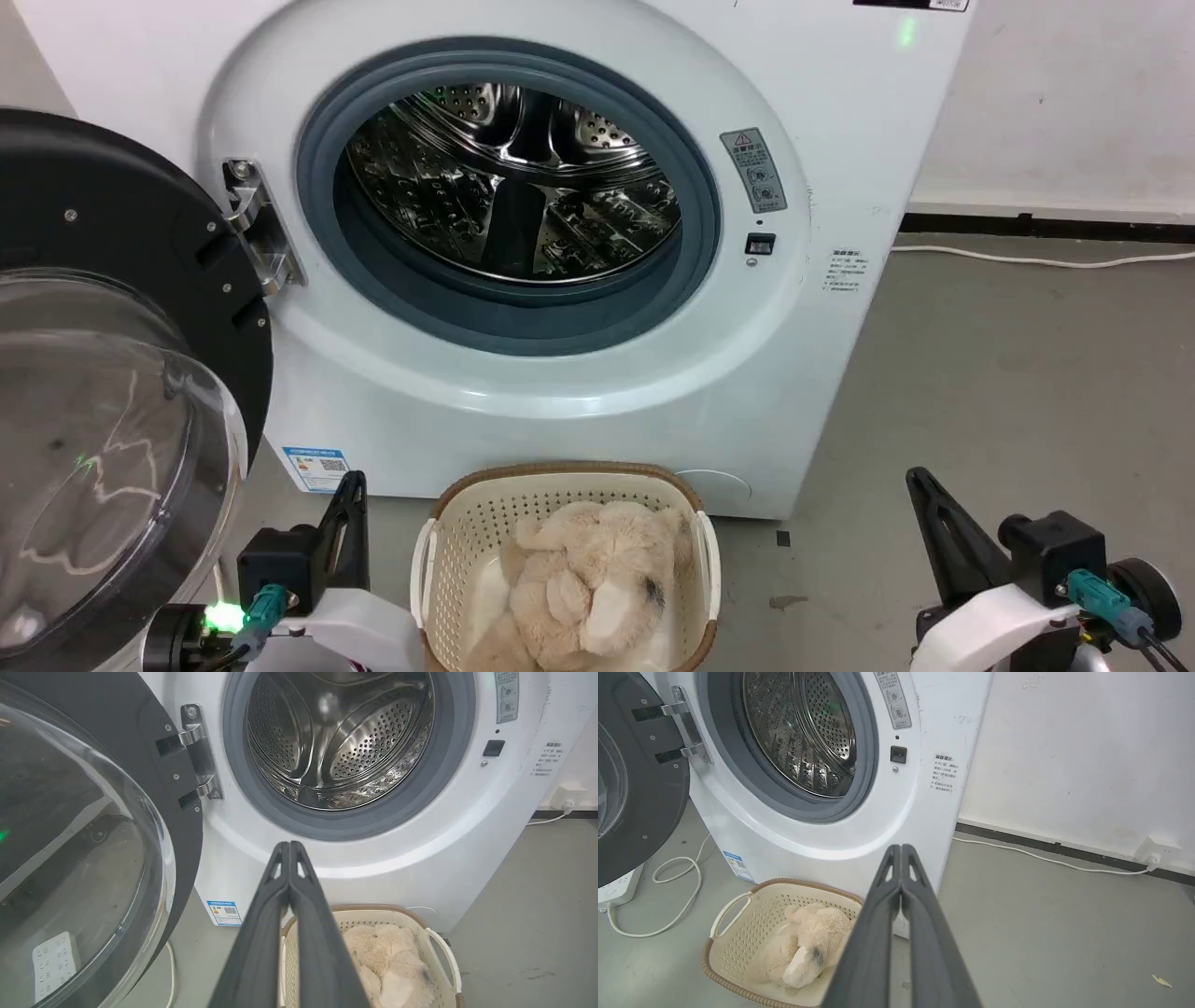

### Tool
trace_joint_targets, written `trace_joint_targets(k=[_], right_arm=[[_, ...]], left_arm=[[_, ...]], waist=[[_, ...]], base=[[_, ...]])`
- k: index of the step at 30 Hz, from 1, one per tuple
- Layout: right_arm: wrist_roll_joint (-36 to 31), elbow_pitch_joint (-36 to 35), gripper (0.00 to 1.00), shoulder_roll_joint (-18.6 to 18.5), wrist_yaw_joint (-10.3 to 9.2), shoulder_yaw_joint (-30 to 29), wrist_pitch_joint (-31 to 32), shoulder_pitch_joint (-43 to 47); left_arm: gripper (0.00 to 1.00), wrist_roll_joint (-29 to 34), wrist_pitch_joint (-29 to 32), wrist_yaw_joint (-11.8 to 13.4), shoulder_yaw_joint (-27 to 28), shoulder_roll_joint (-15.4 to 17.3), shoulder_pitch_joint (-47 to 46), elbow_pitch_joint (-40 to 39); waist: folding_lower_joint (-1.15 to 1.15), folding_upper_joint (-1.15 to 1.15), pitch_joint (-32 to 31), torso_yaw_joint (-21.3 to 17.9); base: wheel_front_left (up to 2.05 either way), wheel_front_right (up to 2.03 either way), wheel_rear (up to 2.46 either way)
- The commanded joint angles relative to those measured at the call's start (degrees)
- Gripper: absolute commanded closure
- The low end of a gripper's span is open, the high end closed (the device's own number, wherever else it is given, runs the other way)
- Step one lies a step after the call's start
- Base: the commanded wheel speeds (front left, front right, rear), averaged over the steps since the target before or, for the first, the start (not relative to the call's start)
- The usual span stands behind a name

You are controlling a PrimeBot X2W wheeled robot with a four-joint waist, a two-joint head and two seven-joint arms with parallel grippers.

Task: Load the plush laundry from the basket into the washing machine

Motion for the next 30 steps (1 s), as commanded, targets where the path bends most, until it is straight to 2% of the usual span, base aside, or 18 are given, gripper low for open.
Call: trace_joint_targets(k=[1, 30], right_arm=[[-0.4, -0.2, 1.0, 0.0, 0.03, 0.0, 0.0, -0.7], [-0.4, -0.2, 1.0, 0.0, 0.03, 0.0, 0.0, -0.7]], left_arm=[[1.0, 0.1, 0.0, -0.2, 0.0, 0.0, -0.8, -0.3], [1.0, 0.1, 0.0, -0.2, 0.0, 0.0, -0.8, -0.3]], waist=[[0.0, 0.0, 0.0, 0.0], [0.0, 0.0, 0.0, 0.0]], base=[[0.0, 0.0, 0.0], [0.0, 0.0, 0.0]])
